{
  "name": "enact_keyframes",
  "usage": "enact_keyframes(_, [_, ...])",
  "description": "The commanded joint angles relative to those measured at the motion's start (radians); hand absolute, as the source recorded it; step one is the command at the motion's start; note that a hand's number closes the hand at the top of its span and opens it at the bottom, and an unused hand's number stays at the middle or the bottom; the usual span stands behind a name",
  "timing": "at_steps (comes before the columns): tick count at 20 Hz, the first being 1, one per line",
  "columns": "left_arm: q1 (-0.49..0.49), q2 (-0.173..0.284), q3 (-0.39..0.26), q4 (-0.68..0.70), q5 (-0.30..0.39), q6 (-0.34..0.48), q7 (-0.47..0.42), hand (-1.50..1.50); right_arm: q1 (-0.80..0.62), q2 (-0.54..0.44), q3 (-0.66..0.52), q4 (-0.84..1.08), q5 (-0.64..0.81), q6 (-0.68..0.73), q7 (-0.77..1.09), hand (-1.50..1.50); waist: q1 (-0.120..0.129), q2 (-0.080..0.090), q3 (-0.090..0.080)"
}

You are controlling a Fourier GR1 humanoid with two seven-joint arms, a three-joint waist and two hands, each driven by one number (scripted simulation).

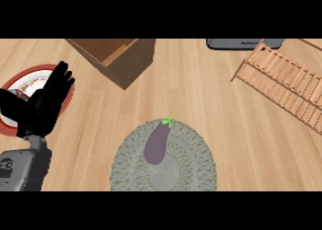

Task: Pick the pear from the placemat and place it in the tiered shelf

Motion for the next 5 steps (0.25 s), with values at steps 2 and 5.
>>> enact_keyframes(2, [0.020,0.012,0.012,-0.011,0.012,-0.015,-0.005,0.00,0.069,-0.030,-0.011,-0.014,0.002,0.169,-0.207,-1.50,-0.013,-0.005,0.003])
enact_keyframes(5, [0.045,-0.015,-0.022,-0.055,-0.016,0.012,0.006,0.00,0.114,0.019,0.005,-0.057,0.018,0.130,-0.277,-1.50,-0.008,-0.008,0.004])
